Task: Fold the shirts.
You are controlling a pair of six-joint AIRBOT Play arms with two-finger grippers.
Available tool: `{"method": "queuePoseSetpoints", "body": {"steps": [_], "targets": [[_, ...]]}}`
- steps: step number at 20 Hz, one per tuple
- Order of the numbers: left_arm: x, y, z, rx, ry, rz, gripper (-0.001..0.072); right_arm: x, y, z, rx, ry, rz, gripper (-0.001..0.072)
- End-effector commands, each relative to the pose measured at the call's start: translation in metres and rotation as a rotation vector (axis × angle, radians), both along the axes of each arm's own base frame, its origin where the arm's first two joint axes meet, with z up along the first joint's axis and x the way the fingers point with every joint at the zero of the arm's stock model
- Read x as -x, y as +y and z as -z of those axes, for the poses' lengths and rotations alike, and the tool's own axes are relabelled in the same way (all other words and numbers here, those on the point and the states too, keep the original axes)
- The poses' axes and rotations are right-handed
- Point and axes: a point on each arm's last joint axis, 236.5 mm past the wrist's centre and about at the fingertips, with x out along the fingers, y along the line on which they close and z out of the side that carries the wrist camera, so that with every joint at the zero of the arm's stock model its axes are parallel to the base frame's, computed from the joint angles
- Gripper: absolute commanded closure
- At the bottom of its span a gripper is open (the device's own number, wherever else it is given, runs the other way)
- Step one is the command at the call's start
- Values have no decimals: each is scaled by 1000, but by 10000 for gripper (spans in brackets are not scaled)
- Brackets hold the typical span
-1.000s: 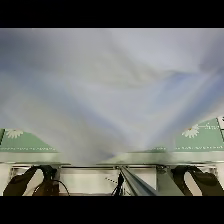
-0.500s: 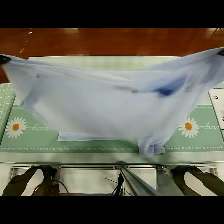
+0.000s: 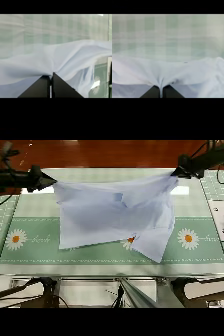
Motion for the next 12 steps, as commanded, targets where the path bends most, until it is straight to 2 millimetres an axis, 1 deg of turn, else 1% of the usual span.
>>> {"method": "queuePoseSetpoints", "body": {"steps": [1,2,3,4,5,6,7,8,9,10,11,12], "targets": [[-37,-14,60,146,91,-62,685,-23,4,53,-58,61,26,667],[-35,-16,68,183,125,-56,678,-19,6,59,-67,88,18,596],[-29,-17,74,204,152,-27,563,-13,7,62,-63,110,-4,484],[-19,-15,77,212,175,17,409,-5,6,62,-47,117,-53,401],[-4,-8,79,209,213,63,300,10,3,59,-29,134,-126,340],[15,5,83,181,260,114,300,27,-4,56,-7,162,-190,333],[41,26,93,126,355,149,300,49,-17,54,31,224,-231,333],[69,50,106,47,470,154,300,73,-36,55,91,311,-247,333],[103,79,120,-69,594,159,300,93,-54,54,155,387,-251,332],[130,100,129,-168,675,153,300,102,-70,51,195,421,-204,300],[153,112,135,-232,713,138,293,106,-77,49,206,419,-184,261],[170,113,140,-239,722,108,197,111,-80,50,202,417,-171,247]]}}
